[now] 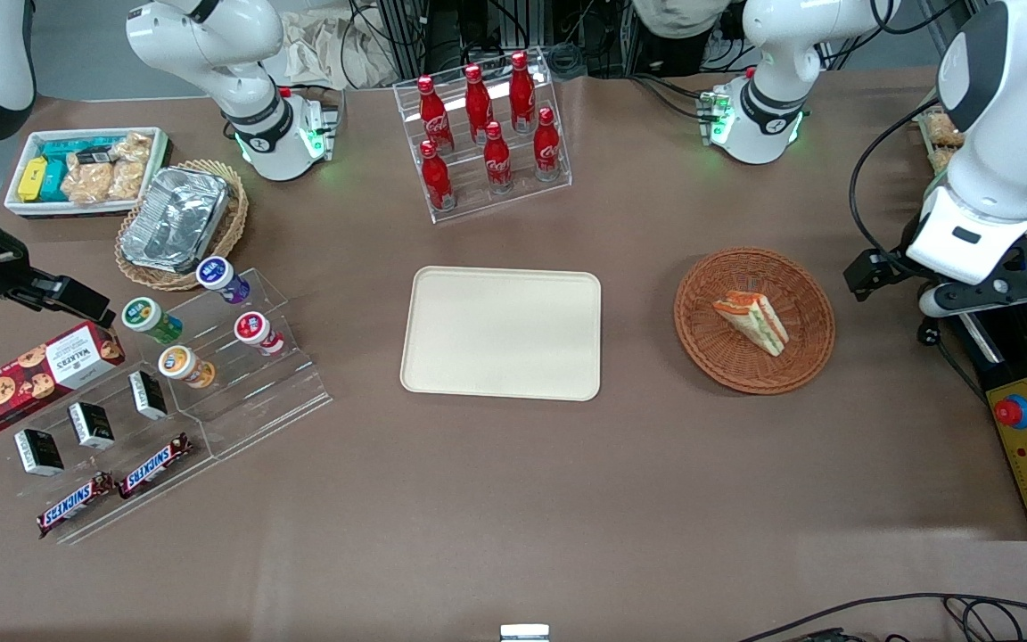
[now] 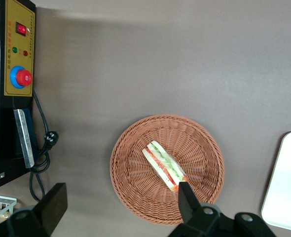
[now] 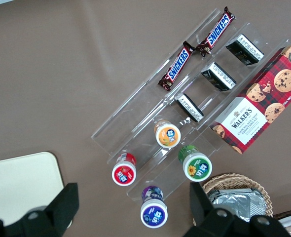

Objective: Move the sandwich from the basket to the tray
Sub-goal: 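Move the left gripper over the wrapped sandwich in the wicker basket, then lower the left gripper and close it on the wrapped sandwich, then lift the sandwich out of the basket with the left gripper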

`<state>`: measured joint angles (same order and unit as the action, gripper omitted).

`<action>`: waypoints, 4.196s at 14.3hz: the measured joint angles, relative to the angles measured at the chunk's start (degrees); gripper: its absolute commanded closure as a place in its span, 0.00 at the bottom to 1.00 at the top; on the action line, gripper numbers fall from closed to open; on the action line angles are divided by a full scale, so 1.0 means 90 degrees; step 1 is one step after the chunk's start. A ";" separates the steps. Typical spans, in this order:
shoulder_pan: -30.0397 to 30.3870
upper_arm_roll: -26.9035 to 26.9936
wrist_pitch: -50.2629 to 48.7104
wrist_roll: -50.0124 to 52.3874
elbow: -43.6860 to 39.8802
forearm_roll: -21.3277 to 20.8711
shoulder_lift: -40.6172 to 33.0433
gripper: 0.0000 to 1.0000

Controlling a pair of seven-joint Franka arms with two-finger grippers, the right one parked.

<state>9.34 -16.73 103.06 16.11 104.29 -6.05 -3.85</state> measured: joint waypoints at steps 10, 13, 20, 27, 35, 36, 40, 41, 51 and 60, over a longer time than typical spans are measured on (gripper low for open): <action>0.0008 0.0007 -0.0331 0.0004 0.0378 0.0001 -0.0066 0.00; -0.0009 -0.0030 0.0096 0.0052 0.1276 0.0096 -0.0407 0.00; -0.0188 -0.0118 0.1193 0.1507 0.3149 0.0756 -0.1011 0.00; -0.0339 -0.0171 0.2878 0.3007 0.3820 0.0990 -0.0523 0.00; -0.0339 -0.0203 0.4586 0.3599 0.4340 0.0992 0.0479 0.00; -0.0339 -0.0209 0.4622 0.3604 0.4357 0.0992 0.0520 0.00; -0.0340 -0.0240 0.4943 0.3607 0.4378 0.0991 0.0736 0.02; -0.0340 -0.0241 0.4986 0.3607 0.4378 0.0990 0.0789 0.08; -0.0506 -0.0228 0.5087 0.3645 0.4336 0.0989 0.0839 1.00; -0.0490 -0.0156 0.1443 0.3656 0.1972 0.0988 0.0310 1.00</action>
<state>4.93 -18.13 116.05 49.02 122.03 2.84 -1.05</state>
